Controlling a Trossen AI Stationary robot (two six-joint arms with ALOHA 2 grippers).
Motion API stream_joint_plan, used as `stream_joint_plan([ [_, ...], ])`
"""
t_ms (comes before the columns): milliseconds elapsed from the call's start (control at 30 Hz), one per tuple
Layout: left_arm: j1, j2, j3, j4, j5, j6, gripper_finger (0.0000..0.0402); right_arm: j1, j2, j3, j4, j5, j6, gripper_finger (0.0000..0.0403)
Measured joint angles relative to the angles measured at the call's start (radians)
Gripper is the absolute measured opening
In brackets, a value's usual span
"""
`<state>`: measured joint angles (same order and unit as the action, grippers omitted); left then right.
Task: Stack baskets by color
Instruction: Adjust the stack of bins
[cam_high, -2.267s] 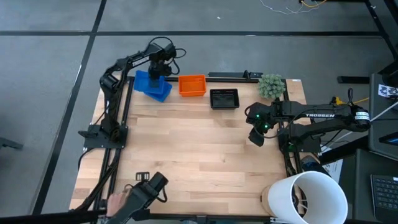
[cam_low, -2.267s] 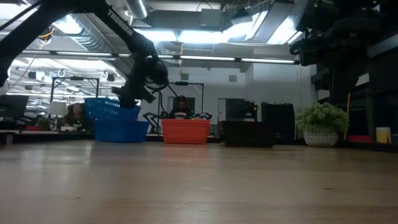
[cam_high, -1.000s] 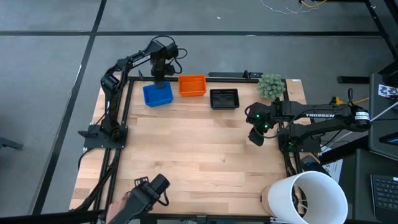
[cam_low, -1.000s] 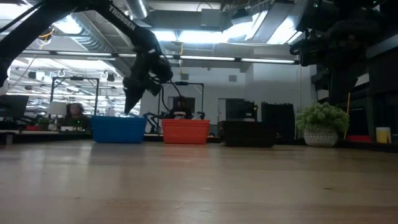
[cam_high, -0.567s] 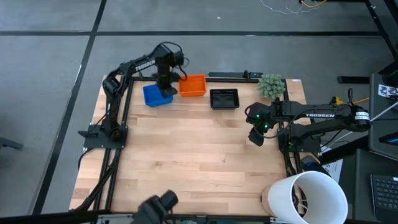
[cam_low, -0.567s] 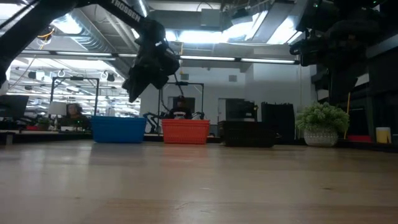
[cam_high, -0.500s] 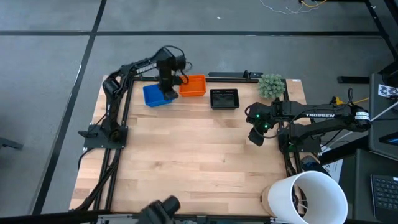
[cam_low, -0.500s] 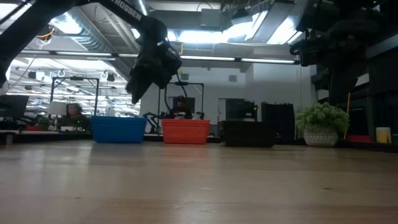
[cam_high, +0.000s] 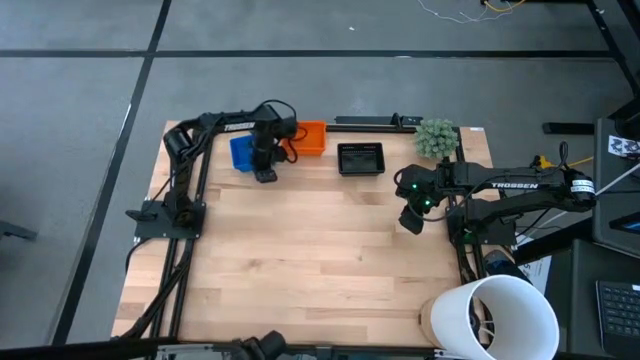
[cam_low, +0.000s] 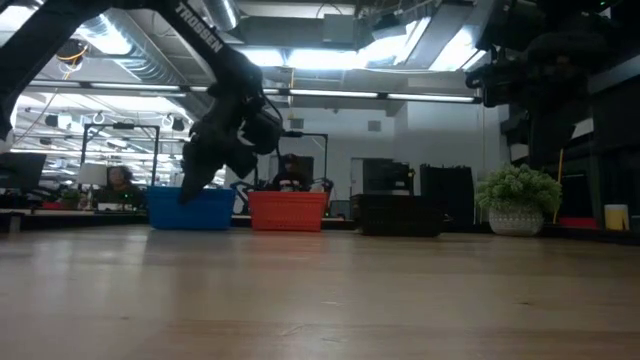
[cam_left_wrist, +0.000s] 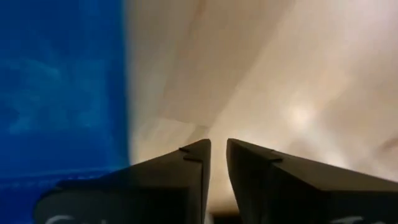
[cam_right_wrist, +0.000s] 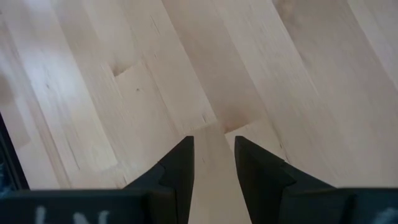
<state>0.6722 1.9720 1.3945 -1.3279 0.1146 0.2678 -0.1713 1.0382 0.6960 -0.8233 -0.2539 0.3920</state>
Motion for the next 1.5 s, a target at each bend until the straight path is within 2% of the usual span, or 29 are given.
stream_joint_plan([
  [167, 0.02, 0.0, 0.0, 0.097, -0.158, 0.052, 0.0023, 0.0, 0.0, 0.0, 0.023, 0.0, 0.0, 0.0115],
  [267, 0.031, 0.0, 0.0, 0.152, -0.217, 0.12, 0.0009, 0.0, 0.0, 0.0, 0.031, 0.0, 0.014, 0.0115],
  [367, 0.041, 0.0, 0.0, 0.154, -0.218, 0.141, 0.0002, 0.0, 0.0, 0.0, 0.034, -0.001, 0.043, 0.0115],
  [567, 0.054, -0.005, 0.0, 0.043, -0.212, 0.103, 0.0002, 0.0, 0.0, 0.0, 0.034, -0.001, 0.043, 0.0115],
  [867, 0.016, -0.184, -0.004, 0.112, -0.185, 0.111, 0.0001, 0.0, 0.0, 0.0, 0.034, -0.001, 0.022, 0.0115],
  [1000, 0.039, -0.259, -0.097, 0.213, -0.048, 0.061, 0.0001, 0.0, 0.0, 0.0, 0.034, -0.001, 0.022, 0.0115],
  [1067, 0.044, -0.286, -0.178, 0.294, -0.02, 0.051, 0.0001, 0.0, 0.0, 0.0, 0.034, -0.001, 0.021, 0.0115],
  [1200, 0.034, -0.333, -0.324, 0.45, -0.067, 0.049, 0.0001, 0.0, 0.0, 0.0, 0.034, -0.001, 0.021, 0.0115],
  [1300, 0.024, -0.389, -0.384, 0.572, -0.127, 0.049, 0.0, 0.0, 0.0, 0.0, 0.034, -0.001, 0.022, 0.0115],
  [1500, 0.06, -0.437, -0.434, 0.57, -0.15, 0.049, 0.0, 0.0, 0.0, 0.0, 0.036, -0.001, 0.024, 0.0115],
])
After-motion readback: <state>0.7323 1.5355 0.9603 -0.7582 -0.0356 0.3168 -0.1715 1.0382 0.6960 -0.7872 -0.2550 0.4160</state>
